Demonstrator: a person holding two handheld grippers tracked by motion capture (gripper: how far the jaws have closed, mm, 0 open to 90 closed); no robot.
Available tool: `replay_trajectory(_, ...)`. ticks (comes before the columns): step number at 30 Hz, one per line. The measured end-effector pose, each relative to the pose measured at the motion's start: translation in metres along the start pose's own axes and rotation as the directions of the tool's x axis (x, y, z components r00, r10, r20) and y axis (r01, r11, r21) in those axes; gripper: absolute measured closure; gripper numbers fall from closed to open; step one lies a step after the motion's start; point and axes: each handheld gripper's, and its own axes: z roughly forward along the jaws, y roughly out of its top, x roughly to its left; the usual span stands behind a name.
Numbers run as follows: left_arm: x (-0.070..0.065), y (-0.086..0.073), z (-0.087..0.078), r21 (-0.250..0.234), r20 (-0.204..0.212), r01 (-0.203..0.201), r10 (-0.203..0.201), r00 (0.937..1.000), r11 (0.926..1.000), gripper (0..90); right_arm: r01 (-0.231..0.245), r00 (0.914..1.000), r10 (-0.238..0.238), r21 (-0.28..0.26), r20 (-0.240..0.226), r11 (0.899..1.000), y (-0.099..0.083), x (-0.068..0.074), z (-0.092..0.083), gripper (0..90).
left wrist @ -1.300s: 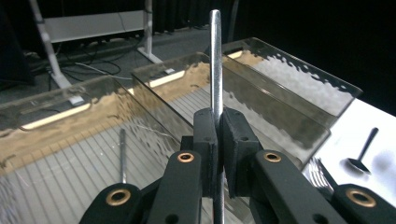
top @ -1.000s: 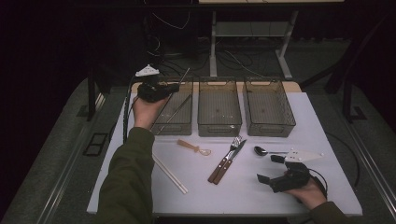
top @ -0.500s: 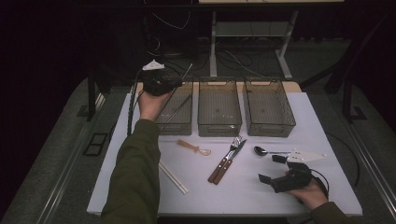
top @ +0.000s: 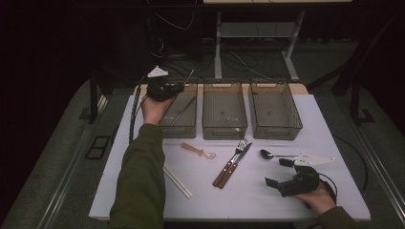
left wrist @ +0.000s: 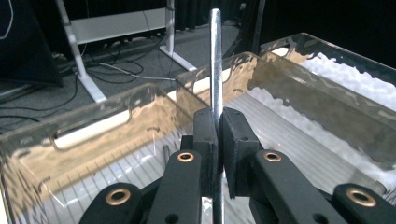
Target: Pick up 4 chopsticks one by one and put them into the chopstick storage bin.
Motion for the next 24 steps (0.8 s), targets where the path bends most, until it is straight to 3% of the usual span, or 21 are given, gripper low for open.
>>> replay_trajectory(6,0.004,-0.013,0.0,0.034,-0.019,0.017,-0.016,0.9997,0.9993,84.2,-0.001,1.0,0.001,0.001,0.003,1.0,0.0,0.0,0.0,1.1)
replay_trajectory(15,0.003,-0.018,0.003,0.077,-0.05,0.026,-0.023,0.9985,0.9967,83.1,0.001,1.0,-0.001,0.002,0.001,1.0,0.0,0.0,0.0,1.1)
replay_trajectory(20,0.002,-0.018,0.001,0.074,-0.074,0.023,-0.018,0.9971,0.997,69.1,0.002,1.0,-0.002,-0.001,0.0,1.0,0.0,0.0,0.0,1.1)
replay_trajectory(24,-0.002,-0.016,-0.002,0.084,-0.068,0.02,-0.015,0.9976,0.9963,58.6,0.005,1.0,-0.005,0.001,0.0,1.0,0.0,0.0,0.001,1.1)
